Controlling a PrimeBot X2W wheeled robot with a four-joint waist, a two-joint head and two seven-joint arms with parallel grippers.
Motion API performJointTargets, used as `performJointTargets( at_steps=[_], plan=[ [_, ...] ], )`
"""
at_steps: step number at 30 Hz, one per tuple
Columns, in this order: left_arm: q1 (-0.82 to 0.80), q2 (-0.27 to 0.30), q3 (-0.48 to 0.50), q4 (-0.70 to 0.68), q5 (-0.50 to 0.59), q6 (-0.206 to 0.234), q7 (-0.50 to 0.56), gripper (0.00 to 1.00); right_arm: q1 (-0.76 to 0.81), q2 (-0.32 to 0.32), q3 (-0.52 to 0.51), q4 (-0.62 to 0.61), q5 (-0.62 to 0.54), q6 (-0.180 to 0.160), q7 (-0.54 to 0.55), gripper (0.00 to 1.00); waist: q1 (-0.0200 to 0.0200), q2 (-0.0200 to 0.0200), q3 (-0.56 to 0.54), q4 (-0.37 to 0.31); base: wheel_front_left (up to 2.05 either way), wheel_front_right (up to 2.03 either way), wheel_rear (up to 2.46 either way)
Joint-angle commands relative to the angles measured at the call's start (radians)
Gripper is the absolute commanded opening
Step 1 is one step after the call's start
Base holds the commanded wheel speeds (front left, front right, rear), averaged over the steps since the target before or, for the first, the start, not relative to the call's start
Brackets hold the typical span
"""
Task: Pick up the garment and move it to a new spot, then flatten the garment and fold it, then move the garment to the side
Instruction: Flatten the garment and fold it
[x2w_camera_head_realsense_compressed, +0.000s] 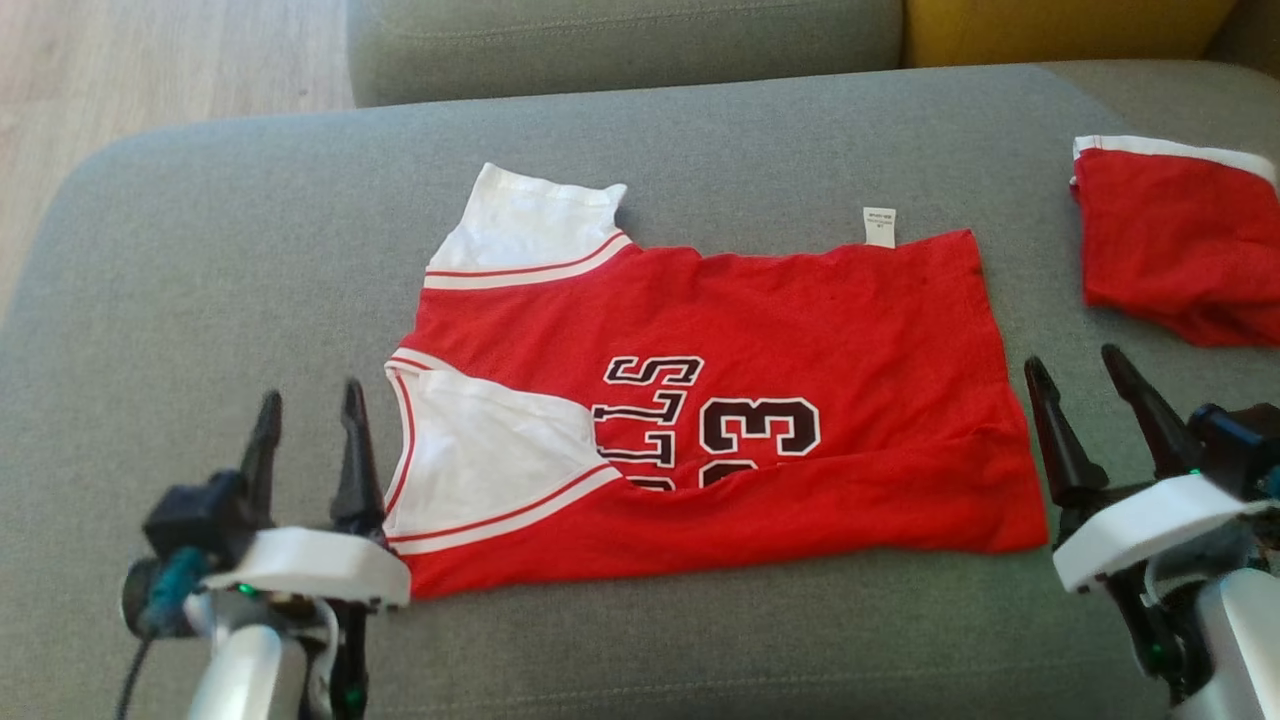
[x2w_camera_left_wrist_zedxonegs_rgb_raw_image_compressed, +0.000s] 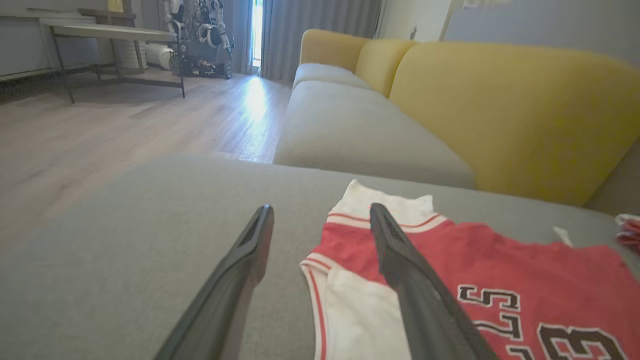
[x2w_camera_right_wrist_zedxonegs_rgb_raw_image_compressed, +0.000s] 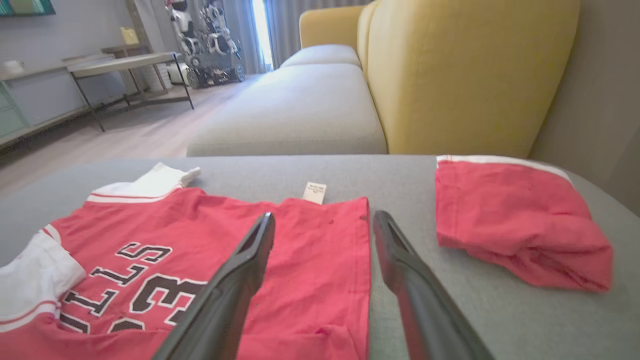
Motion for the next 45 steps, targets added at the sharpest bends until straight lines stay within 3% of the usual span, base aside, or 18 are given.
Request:
performJointTargets(
  at_steps=[1, 6, 14, 17, 23, 32, 36, 45],
  plan=[
    [-0.057, 0.006, 0.043, -0.041, -0.003, -0.003, -0.012, 1.0, -0.015, -0.014, 0.016, -0.037, -0.002, -0.001, -0.014, 1.0, 0.0, 0.0, 0.002, -0.001, 0.0, 0.0, 0.0],
    [-0.041, -0.041, 0.109, -0.141, 0.035, -0.052, -0.012, 1.0, -0.009, 0.036, 0.044, -0.078, -0.013, -0.001, -0.132, 1.0, 0.0, 0.0, 0.024, -0.018, 0.0, 0.0, 0.0],
    [-0.134, -0.044, 0.102, -0.042, 0.114, -0.075, -0.012, 1.0, -0.043, 0.068, 0.056, -0.072, -0.046, -0.001, -0.162, 1.0, 0.0, 0.0, 0.088, -0.053, 0.0, 0.0, 0.0],
    [-0.224, -0.01, 0.102, 0.033, 0.137, -0.081, 0.0, 1.0, -0.072, 0.071, 0.059, -0.075, -0.061, -0.001, -0.163, 1.0, 0.0, 0.0, 0.128, -0.075, 0.0, 0.0, 0.0],
    [-0.449, 0.095, 0.078, 0.145, 0.187, -0.126, 0.141, 1.0, -0.144, 0.07, 0.092, -0.075, -0.087, -0.001, -0.16, 1.0, 0.0, 0.0, 0.202, -0.123, 0.0, 0.0, 0.0],
    [-0.735, 0.247, 0.022, 0.306, 0.177, -0.262, 0.42, 1.0, -0.271, 0.07, 0.169, -0.06, -0.097, -0.001, -0.17, 1.0, 0.0, 0.0, 0.296, -0.195, 0.0, 0.0, 0.0],
    [-0.81, 0.285, -0.006, 0.352, 0.157, -0.276, 0.49, 1.0, -0.302, 0.074, 0.186, -0.056, -0.095, -0.001, -0.178, 1.0, 0.0, 0.0, 0.323, -0.215, 0.0, 0.0, 0.0],
    [-0.943, 0.37, -0.167, 0.476, 0.077, -0.283, 0.634, 1.0, -0.357, 0.089, 0.231, -0.037, -0.095, -0.001, -0.204, 1.0, 0.0, 0.0, 0.379, -0.277, 0.0, 0.0, 0.0]
  ],
)
